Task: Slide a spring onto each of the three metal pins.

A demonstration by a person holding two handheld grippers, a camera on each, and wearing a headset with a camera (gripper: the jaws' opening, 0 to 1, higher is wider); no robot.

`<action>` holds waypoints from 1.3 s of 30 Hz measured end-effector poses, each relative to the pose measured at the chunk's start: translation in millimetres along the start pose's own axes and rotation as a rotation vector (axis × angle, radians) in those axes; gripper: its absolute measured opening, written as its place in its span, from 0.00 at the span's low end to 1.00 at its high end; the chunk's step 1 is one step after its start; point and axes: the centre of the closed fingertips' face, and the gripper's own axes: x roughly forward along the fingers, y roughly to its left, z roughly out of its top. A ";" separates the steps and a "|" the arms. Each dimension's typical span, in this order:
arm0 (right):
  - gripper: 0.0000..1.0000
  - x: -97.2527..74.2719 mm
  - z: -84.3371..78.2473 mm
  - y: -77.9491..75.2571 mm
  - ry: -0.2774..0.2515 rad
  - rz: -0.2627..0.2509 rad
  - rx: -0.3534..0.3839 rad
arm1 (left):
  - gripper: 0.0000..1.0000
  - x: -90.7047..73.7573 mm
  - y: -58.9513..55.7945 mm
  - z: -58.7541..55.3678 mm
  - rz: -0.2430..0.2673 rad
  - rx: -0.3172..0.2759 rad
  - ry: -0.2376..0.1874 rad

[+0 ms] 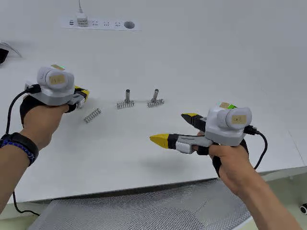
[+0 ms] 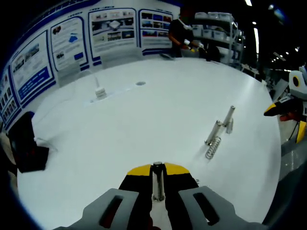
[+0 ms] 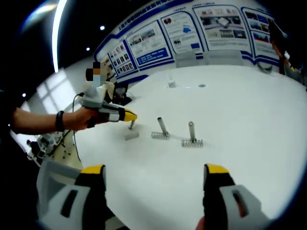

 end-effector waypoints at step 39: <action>0.85 4.7 -2.5 11.5 0.025 0.028 -0.024 | 0.07 -35.5 6.7 -17.9 0.046 -0.030 -0.028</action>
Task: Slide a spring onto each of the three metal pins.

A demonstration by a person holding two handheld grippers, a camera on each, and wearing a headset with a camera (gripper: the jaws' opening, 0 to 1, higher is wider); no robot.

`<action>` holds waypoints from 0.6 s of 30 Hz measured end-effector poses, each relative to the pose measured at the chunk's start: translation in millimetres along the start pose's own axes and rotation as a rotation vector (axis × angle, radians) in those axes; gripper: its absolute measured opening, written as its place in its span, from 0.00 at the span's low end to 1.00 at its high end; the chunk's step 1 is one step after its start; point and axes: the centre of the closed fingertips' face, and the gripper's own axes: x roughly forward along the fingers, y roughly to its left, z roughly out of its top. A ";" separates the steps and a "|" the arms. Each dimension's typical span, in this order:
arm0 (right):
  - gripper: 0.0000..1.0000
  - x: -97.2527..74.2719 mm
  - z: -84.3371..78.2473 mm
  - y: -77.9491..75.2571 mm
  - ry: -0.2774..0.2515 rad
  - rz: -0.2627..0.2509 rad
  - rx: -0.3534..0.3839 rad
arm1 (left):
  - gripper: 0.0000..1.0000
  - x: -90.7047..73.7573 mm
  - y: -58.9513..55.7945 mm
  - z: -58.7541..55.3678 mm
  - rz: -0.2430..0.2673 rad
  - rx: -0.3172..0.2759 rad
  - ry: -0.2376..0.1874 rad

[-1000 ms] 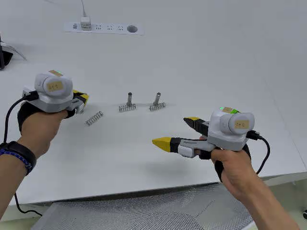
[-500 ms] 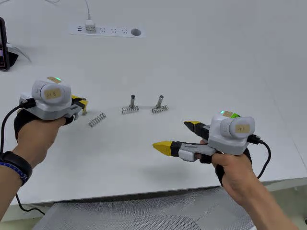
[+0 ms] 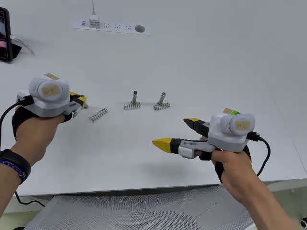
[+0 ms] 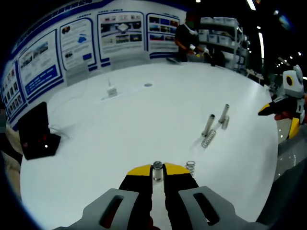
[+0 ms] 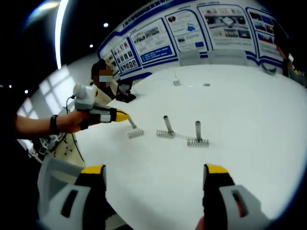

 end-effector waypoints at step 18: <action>0.85 -1.0 -3.1 1.9 0.005 0.008 0.003 | 0.08 -2.8 -2.1 -1.8 0.003 0.014 -0.001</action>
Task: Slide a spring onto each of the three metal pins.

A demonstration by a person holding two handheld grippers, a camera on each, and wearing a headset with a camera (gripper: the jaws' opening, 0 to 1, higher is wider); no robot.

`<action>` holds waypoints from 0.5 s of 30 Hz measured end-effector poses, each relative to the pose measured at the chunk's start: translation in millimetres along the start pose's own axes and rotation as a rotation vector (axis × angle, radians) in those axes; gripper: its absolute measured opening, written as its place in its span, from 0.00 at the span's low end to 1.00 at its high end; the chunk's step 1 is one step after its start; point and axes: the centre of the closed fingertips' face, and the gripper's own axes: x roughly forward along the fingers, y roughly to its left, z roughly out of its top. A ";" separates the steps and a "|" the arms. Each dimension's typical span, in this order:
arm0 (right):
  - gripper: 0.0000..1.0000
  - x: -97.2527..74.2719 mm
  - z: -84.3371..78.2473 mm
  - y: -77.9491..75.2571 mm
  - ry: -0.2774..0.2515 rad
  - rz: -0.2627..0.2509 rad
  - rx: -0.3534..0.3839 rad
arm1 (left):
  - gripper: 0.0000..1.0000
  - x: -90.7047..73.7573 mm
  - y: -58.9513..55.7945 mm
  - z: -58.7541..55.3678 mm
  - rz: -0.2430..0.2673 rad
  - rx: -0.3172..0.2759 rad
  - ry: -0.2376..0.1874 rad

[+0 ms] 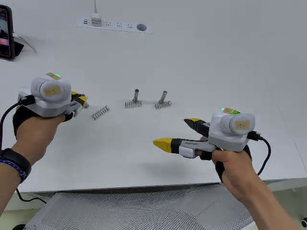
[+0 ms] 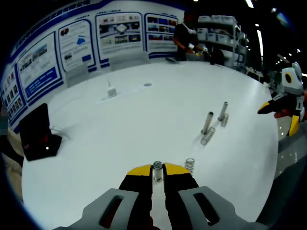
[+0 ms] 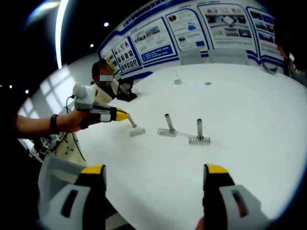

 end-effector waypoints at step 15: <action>0.85 2.4 -0.5 2.6 0.027 0.004 -0.017 | 0.08 -0.8 -3.4 -0.4 0.001 -0.019 -0.017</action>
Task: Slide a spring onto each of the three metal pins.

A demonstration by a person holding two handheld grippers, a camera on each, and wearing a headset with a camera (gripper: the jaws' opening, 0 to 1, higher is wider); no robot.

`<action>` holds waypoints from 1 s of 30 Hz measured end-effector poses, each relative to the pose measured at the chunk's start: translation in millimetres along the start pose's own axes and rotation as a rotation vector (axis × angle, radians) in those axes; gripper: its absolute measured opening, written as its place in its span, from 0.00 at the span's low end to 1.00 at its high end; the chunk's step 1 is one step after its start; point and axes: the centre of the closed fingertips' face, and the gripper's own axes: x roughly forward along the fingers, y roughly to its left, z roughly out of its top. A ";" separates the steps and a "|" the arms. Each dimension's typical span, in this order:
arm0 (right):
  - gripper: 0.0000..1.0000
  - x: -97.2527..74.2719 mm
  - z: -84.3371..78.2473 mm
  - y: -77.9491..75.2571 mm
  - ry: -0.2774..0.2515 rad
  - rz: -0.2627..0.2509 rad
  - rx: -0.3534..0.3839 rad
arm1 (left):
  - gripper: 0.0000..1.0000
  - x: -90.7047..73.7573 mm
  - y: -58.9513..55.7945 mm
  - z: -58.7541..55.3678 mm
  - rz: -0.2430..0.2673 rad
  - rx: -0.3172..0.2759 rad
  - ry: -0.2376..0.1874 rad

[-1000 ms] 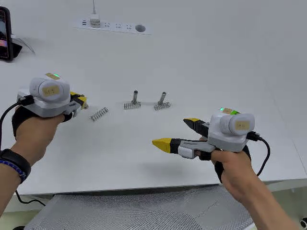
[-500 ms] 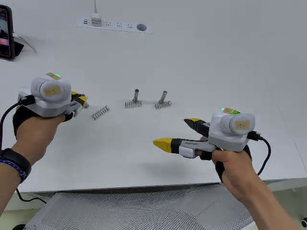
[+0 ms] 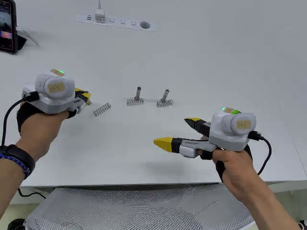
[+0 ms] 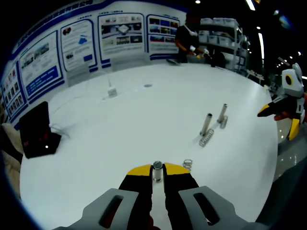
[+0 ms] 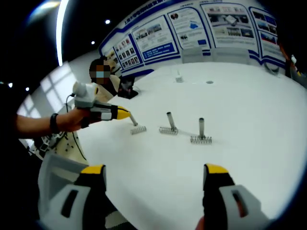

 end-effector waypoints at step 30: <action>0.85 3.3 2.1 2.0 0.015 -0.006 -0.017 | 0.08 7.2 -15.6 3.7 -0.028 0.018 -0.020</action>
